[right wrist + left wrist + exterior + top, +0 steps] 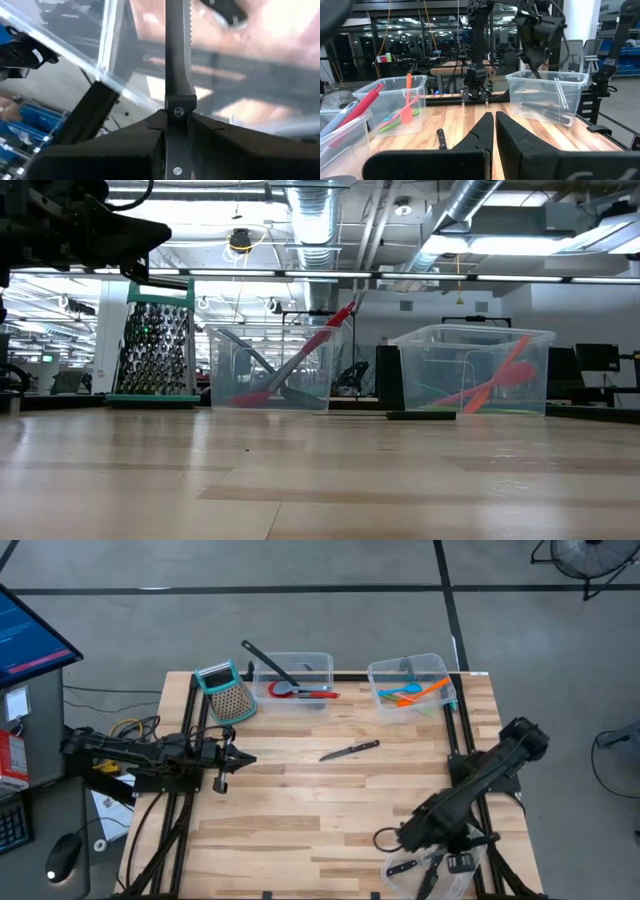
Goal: Pick & Place Kitchen Items
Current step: Put the bottom silver knife into the bottom transparent bin
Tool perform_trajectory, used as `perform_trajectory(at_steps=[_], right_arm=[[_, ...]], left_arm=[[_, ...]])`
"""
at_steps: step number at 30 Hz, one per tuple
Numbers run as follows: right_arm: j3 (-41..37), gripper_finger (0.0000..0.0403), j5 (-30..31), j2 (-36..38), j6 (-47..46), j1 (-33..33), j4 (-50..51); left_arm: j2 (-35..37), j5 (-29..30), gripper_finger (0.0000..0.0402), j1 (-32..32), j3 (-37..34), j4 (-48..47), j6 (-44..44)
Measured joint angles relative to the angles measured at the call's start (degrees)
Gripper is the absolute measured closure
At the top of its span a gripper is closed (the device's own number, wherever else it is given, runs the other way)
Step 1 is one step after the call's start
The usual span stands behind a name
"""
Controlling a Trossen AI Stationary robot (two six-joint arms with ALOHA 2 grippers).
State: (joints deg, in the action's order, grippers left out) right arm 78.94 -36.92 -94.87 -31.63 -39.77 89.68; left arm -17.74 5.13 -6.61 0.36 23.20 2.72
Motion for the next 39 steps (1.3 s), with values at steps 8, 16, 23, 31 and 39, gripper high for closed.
perform_trajectory(at_steps=[8, 16, 23, 31, 39], right_arm=[[3.9, 0.0369, 4.4, -7.5, 5.1, 2.2, 0.1], [4.1, 0.0369, 6.3, -11.1, 6.3, 1.5, -0.2], [3.7, 0.0369, 9.3, -12.6, 5.2, 0.4, -4.1], [3.8, 0.0355, 10.7, -12.6, 5.2, 0.4, -4.4], [3.8, 0.0333, 11.8, -12.5, 4.1, -0.4, -4.3]], left_arm=[[0.0, 0.0, 0.0398, 0.0, 0.0, 0.0, 0.8], [0.0, 0.0, 0.0398, 0.0, 0.0, 0.0, 1.4], [0.0, 0.0, 0.0398, 0.0, 0.0, 0.0, 1.4], [0.0, 0.0, 0.0398, 0.0, 0.0, 0.0, 1.4], [0.0, 0.0, 0.0398, 0.0, 0.0, 0.1, 1.3]])
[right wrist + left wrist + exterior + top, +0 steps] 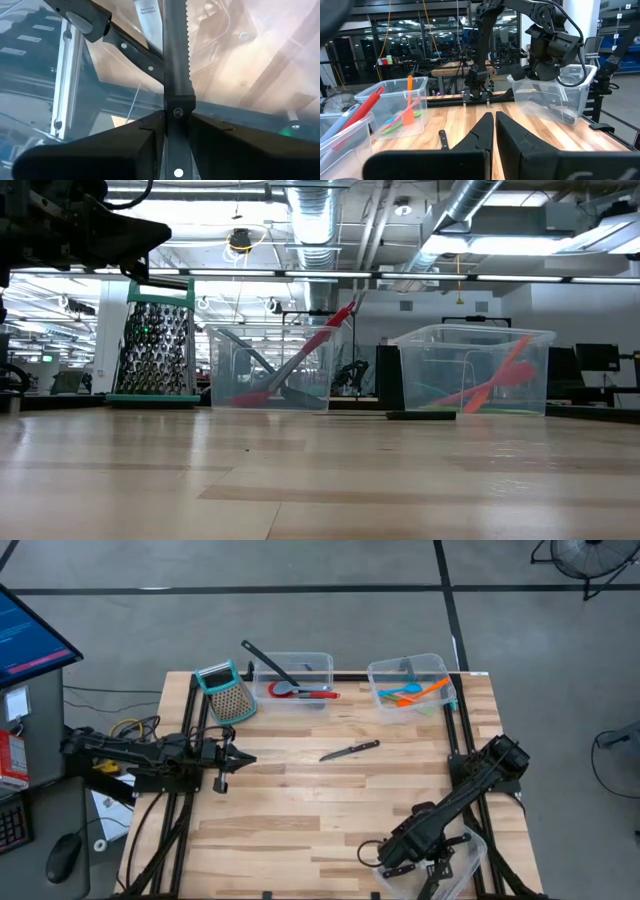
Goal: Pick & Place Kitchen Items
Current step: Put the bottom silver knife into the bottom transparent bin, then put the silver knife into the bottom transparent bin
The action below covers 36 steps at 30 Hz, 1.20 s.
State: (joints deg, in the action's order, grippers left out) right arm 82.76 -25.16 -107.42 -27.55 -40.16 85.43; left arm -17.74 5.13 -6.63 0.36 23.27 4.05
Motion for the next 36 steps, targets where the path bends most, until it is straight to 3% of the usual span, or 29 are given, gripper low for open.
perform_trajectory(at_steps=[8, 14, 21, 24, 27, 32, 36], right_arm=[[0.0, 0.0308, 0.0, 0.0, -2.5, 0.1, 0.1], [0.0, 0.0247, 1.4, 1.7, -4.2, 0.5, -0.1], [1.9, 0.0181, 6.3, 8.2, -12.7, 3.9, -0.8], [5.8, 0.0174, 12.1, 11.5, -13.5, 6.7, -1.4], [10.1, 0.0177, 22.9, 13.9, -10.5, 10.2, -3.9], [13.6, 0.0187, 42.9, 16.1, 5.8, 17.3, -11.5], [13.7, 0.019, 44.6, 14.6, 15.7, 26.0, -13.4]], left_arm=[[0.0, 0.0, 0.0398, 0.0, 0.0, 0.0, 0.0], [0.0, 0.0, 0.0398, 0.0, 0.0, 0.0, 0.1], [0.0, 0.6, 0.0398, 0.0, 0.0, 0.1, 0.1], [0.0, 2.4, 0.0398, 0.0, 0.0, 0.2, 0.0], [0.0, 2.5, 0.0398, 0.0, 0.0, 0.4, 0.0], [0.0, 2.5, 0.0398, 0.0, 0.0, 0.5, 0.0], [0.0, 2.5, 0.0398, 0.0, 0.0, 0.5, 0.0]])
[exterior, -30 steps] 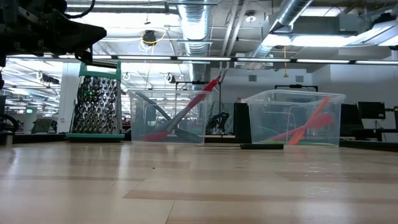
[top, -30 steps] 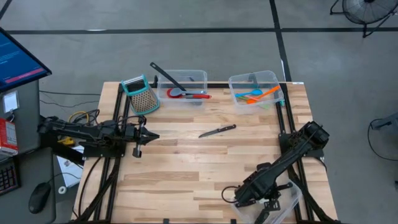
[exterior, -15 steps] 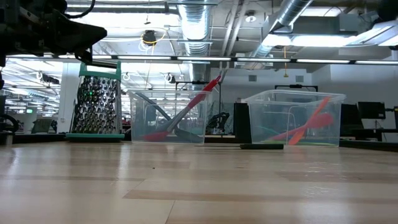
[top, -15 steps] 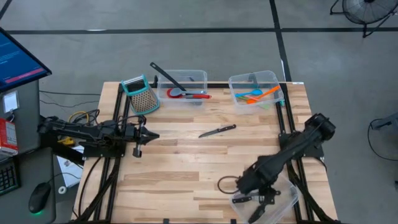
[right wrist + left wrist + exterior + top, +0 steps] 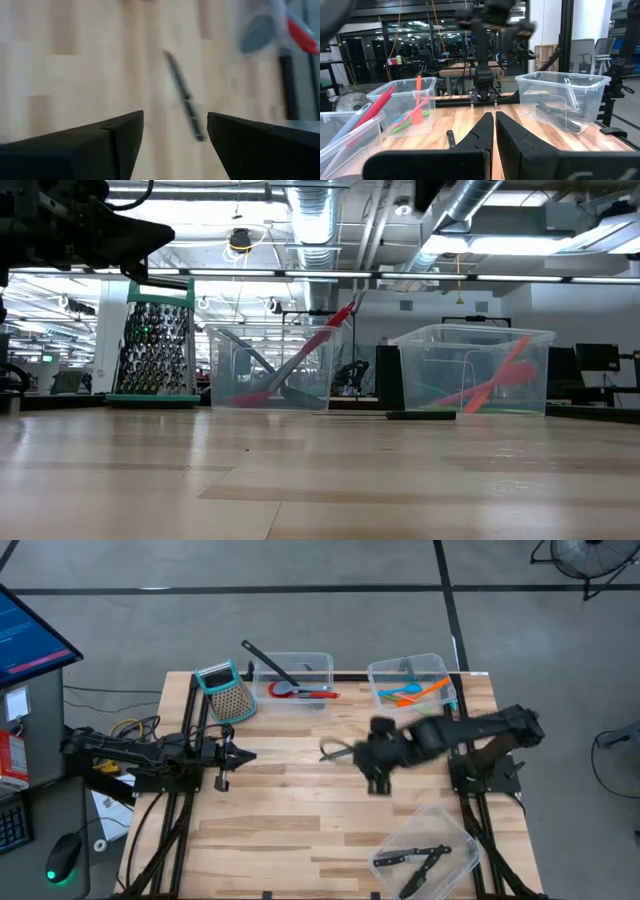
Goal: Pick & Place Kitchen Items
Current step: Put the silver knife into the bottom transparent bin
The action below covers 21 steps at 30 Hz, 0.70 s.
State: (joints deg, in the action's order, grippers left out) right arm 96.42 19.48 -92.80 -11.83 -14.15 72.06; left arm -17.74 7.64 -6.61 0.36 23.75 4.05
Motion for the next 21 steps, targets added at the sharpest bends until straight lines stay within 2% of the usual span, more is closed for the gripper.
perform_trajectory(at_steps=[7, 12, 15, 21], right_arm=[[-0.1, 0.0172, -0.5, -9.5, 10.9, 11.0, -0.4], [-0.4, 0.0163, -6.2, -15.2, 16.7, 15.3, -2.0], [-3.0, 0.0163, -7.5, -16.1, 19.0, 16.8, -5.3], [-13.0, 0.0163, -9.5, -14.2, 22.1, 19.1, -15.9]], left_arm=[[0.0, 0.0, 0.0398, 0.0, 0.0, 0.0, 0.0], [0.0, 0.0, 0.0398, 0.0, 0.0, -0.3, 0.0], [-0.2, 0.0, 0.0398, 0.0, 0.0, -0.4, 0.0], [-2.1, 0.0, 0.0398, 0.0, 0.0, -0.8, 0.0]])
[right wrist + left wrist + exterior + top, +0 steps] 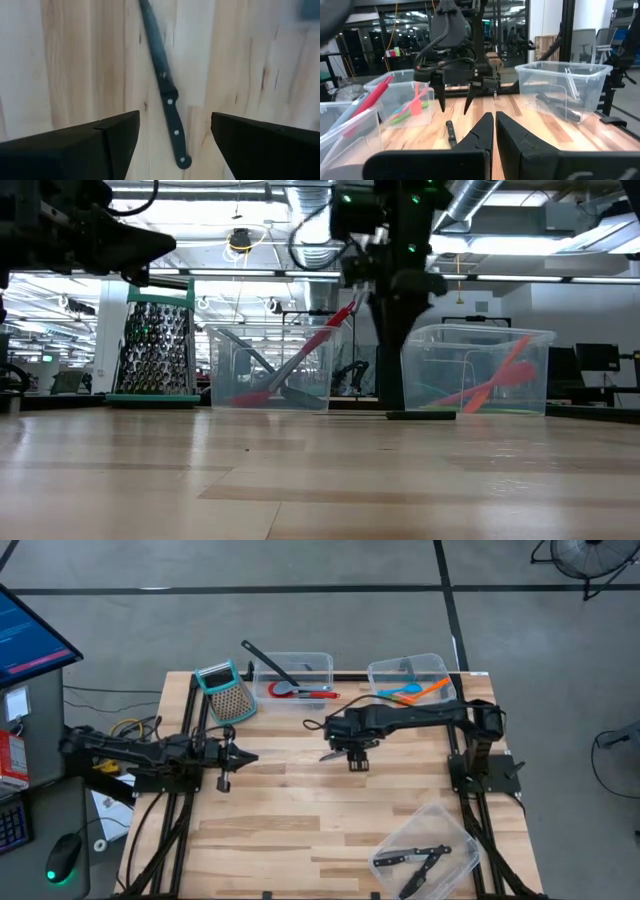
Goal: Pick & Place Kitchen Items
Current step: Put the silver knife into the bottom transparent bin
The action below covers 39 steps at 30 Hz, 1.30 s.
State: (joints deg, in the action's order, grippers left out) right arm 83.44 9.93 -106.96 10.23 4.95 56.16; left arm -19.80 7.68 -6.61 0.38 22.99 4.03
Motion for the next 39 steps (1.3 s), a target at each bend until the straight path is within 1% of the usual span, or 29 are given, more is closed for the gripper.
perform_trajectory(at_steps=[2, 5, 8, 10, 15, 20, 25, 28, 30, 32, 37, 39], right_arm=[[-2.6, 0.0163, -1.1, 0.4, 0.3, 0.8, -3.9], [-6.5, 0.0163, -1.1, 0.2, 0.6, 1.8, -5.6], [-10.2, 0.0163, -1.1, 0.2, 0.9, 2.8, -11.3], [-12.5, 0.0163, -1.1, 0.1, 0.9, 3.3, -12.7], [-15.0, 0.0163, -1.3, 0.2, 0.9, 4.3, -14.9], [-18.4, 0.0163, -1.5, 0.2, 2.4, 4.5, -21.5], [-21.4, 0.0163, -6.2, 0.1, 3.1, 5.9, -25.2], [-22.6, 0.0165, -6.5, 0.1, 2.2, 6.4, -25.6], [-22.7, 0.0179, -6.5, 0.0, 1.3, 6.4, -25.5], [-22.7, 0.021, -6.7, 0.0, 1.3, 6.4, -25.4], [-22.8, 0.0321, -9.6, -0.1, 1.7, 6.3, -25.3], [-22.8, 0.0354, -10.7, -0.1, 1.7, 6.3, -25.1]], left_arm=[[-0.8, 0.0, 0.0398, 0.0, 0.0, 0.1, 0.0], [-2.1, 0.0, 0.0398, 0.0, 0.0, 0.2, 0.0], [-2.4, 0.0, 0.0398, 0.0, 0.0, 0.3, 0.0], [-2.6, 0.0, 0.0398, 0.0, 0.0, 0.3, 0.0], [-2.6, 0.0, 0.0398, 0.0, 0.0, 0.4, 0.0], [-2.6, 0.0, 0.0398, 0.0, 0.0, 0.7, 0.0], [-2.6, 0.0, 0.0398, 0.0, 0.0, 0.7, -0.2], [-2.6, 0.0, 0.0398, 0.0, 0.0, 0.7, -0.2], [-2.6, 0.0, 0.0398, 0.0, 0.0, 0.7, -0.1], [-2.6, 0.0, 0.0398, 0.0, 0.0, 0.7, 0.0], [-2.6, 0.0, 0.0398, 0.0, 0.0, 0.7, 0.0], [-2.6, 0.0, 0.0398, 0.0, 0.0, 0.7, 0.0]])
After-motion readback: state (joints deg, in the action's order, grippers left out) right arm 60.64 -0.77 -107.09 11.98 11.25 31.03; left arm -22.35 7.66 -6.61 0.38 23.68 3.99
